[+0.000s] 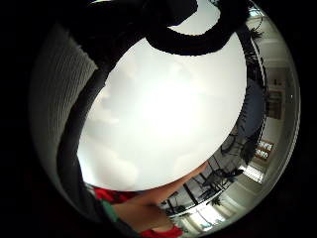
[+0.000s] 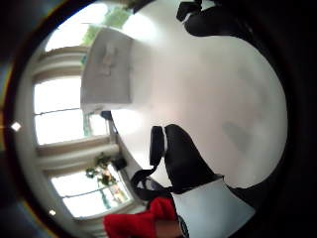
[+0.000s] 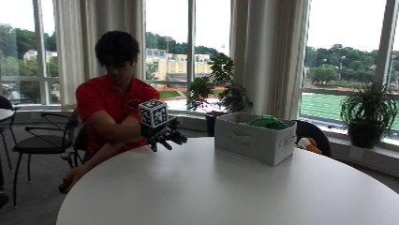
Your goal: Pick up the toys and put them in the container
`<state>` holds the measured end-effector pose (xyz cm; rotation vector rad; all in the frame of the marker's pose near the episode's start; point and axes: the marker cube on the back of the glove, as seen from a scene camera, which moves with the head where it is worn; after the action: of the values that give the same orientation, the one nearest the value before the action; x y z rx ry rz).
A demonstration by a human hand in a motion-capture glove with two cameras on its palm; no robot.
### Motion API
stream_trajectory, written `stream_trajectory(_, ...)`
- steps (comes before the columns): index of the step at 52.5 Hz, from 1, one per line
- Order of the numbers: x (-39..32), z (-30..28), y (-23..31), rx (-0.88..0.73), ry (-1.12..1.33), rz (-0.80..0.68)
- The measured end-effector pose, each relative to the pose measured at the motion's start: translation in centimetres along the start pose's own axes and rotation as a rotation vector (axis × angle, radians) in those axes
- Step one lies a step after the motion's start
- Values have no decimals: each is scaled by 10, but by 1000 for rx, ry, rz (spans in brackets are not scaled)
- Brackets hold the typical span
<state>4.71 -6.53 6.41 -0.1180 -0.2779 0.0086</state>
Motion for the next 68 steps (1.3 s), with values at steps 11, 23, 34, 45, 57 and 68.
stream_trajectory(11,5,-2,-5,2,-4,13)
stream_trajectory(23,6,0,0,-4,-4,-1)
stream_trajectory(34,4,0,-1,10,-8,12)
stream_trajectory(45,4,0,1,-1,-6,11)
stream_trajectory(57,6,2,0,-2,-3,12)
stream_trajectory(68,6,4,3,-9,3,15)
